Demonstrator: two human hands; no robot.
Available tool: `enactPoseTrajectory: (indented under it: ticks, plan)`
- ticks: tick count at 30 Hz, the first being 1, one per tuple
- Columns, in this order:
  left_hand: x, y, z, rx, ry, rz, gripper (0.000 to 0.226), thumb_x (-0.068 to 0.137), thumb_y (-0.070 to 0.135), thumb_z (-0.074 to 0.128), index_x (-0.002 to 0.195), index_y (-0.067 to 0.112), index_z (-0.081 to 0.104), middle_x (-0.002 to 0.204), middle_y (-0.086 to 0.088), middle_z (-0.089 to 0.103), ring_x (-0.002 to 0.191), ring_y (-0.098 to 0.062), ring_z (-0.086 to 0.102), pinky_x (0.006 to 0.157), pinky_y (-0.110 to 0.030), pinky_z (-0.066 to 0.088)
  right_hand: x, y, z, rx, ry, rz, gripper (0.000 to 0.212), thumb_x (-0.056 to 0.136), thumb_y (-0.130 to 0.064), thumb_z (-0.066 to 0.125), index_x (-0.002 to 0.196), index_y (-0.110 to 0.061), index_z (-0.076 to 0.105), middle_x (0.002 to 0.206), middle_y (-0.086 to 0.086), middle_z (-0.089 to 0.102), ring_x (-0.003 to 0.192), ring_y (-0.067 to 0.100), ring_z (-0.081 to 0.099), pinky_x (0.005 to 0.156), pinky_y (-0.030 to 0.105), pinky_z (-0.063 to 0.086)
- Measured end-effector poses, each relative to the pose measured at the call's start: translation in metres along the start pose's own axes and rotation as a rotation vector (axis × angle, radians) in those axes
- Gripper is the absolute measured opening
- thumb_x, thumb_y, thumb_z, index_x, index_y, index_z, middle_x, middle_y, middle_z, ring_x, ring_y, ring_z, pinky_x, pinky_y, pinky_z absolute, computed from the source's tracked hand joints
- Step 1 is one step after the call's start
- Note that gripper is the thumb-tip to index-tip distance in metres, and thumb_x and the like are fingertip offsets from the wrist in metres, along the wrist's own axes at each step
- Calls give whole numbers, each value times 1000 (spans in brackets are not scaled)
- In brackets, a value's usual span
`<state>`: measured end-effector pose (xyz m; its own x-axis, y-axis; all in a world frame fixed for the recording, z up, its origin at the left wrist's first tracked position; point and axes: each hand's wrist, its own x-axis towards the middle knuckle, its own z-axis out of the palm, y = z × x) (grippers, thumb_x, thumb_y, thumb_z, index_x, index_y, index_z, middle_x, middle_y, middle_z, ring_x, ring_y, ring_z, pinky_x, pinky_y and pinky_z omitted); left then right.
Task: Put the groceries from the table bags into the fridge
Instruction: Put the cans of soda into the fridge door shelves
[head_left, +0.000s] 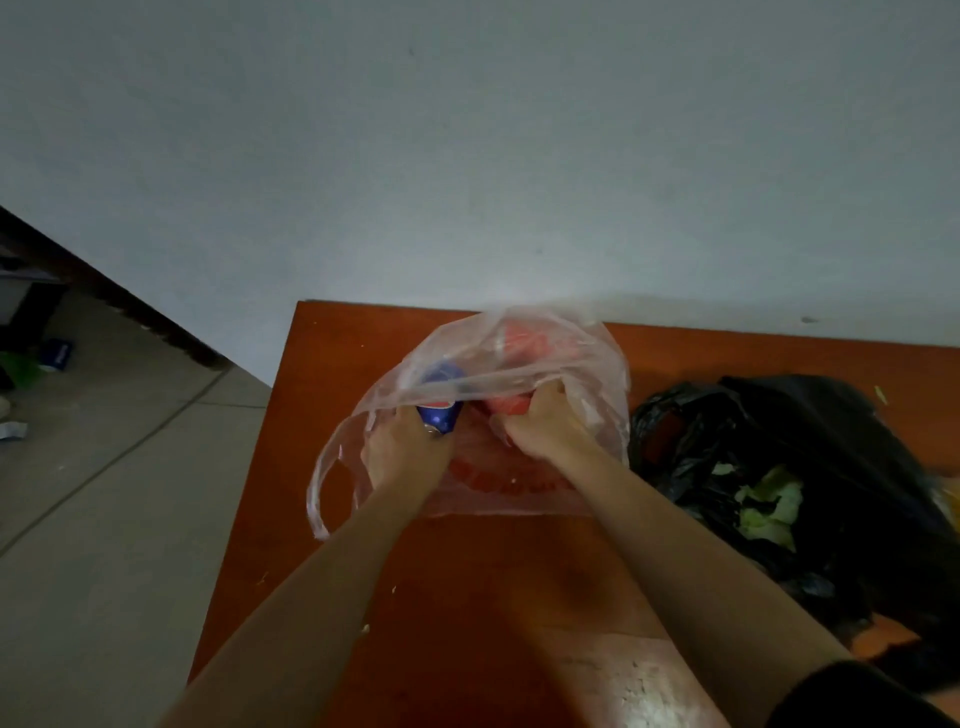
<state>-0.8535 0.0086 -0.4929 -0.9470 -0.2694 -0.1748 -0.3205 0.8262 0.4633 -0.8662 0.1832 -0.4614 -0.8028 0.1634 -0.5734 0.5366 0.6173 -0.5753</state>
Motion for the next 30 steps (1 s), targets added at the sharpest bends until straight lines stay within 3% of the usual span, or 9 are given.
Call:
enactPoseTrajectory:
  ticks: [1, 3, 7, 12, 17, 23, 25, 28, 30]
  plan:
    - [-5, 0, -6, -24, 15, 35, 51, 74, 44, 75, 116, 22, 55, 91, 6, 63, 77, -17, 61, 66, -34, 54, -6, -5, -3, -61, 18, 21, 48, 77, -43, 74, 107, -13, 53, 87, 3, 66, 68, 17, 65, 45, 24, 45]
    - [-14, 0, -18, -65, 30, 100, 58, 68, 46, 78, 115, 27, 49, 94, 6, 65, 79, -16, 64, 66, -35, 57, -17, -10, -6, -140, 64, 8, 45, 75, -39, 81, 94, -7, 55, 82, 4, 67, 63, 16, 64, 46, 30, 52]
    - [-30, -6, -36, -148, 60, 200, 58, 64, 57, 73, 113, 35, 50, 94, 12, 63, 82, -11, 61, 67, -33, 57, -43, -7, -5, -205, 139, -36, 38, 74, -34, 85, 77, -17, 52, 78, 0, 63, 61, 12, 56, 49, 27, 49]
    - [-52, 0, -48, -267, 117, 374, 55, 75, 58, 70, 119, 27, 60, 107, 7, 69, 95, -13, 64, 78, -33, 56, -74, 11, -8, -211, 232, -71, 55, 77, -37, 84, 118, -12, 56, 104, 6, 68, 94, 27, 66, 67, 31, 48]
    - [-70, 33, -70, -324, 127, 514, 63, 81, 76, 49, 128, 35, 57, 104, 7, 68, 93, -10, 59, 68, -9, 34, -119, 34, -37, -98, 426, -181, 62, 76, -48, 81, 126, -20, 57, 113, 1, 69, 98, 25, 68, 72, 33, 54]
    - [-125, 130, -90, -509, 130, 679, 74, 83, 71, 47, 139, 22, 55, 116, -10, 67, 105, -22, 60, 77, -15, 38, -212, 88, -106, 211, 739, -249, 69, 76, -55, 78, 136, -28, 59, 125, -5, 68, 111, 12, 65, 94, 33, 55]
    - [-163, 164, -94, -578, 115, 751, 74, 83, 70, 47, 140, 23, 53, 113, -9, 66, 104, -21, 58, 78, -20, 40, -256, 117, -131, 320, 885, -264, 66, 76, -55, 79, 135, -31, 58, 122, -9, 67, 109, 6, 63, 94, 29, 54]
    - [-238, 213, -94, -676, 34, 867, 76, 81, 71, 48, 142, 25, 51, 108, 3, 58, 107, -20, 57, 84, -28, 45, -332, 168, -165, 368, 1104, -304, 62, 75, -49, 82, 129, -30, 59, 106, -24, 60, 100, -20, 53, 82, 4, 47]
    - [-303, 241, -89, -724, -32, 973, 76, 80, 72, 50, 141, 26, 51, 109, 8, 55, 107, -18, 56, 88, -31, 48, -394, 212, -181, 393, 1217, -286, 63, 73, -47, 85, 128, -33, 57, 103, -25, 60, 99, -17, 57, 82, 6, 48]
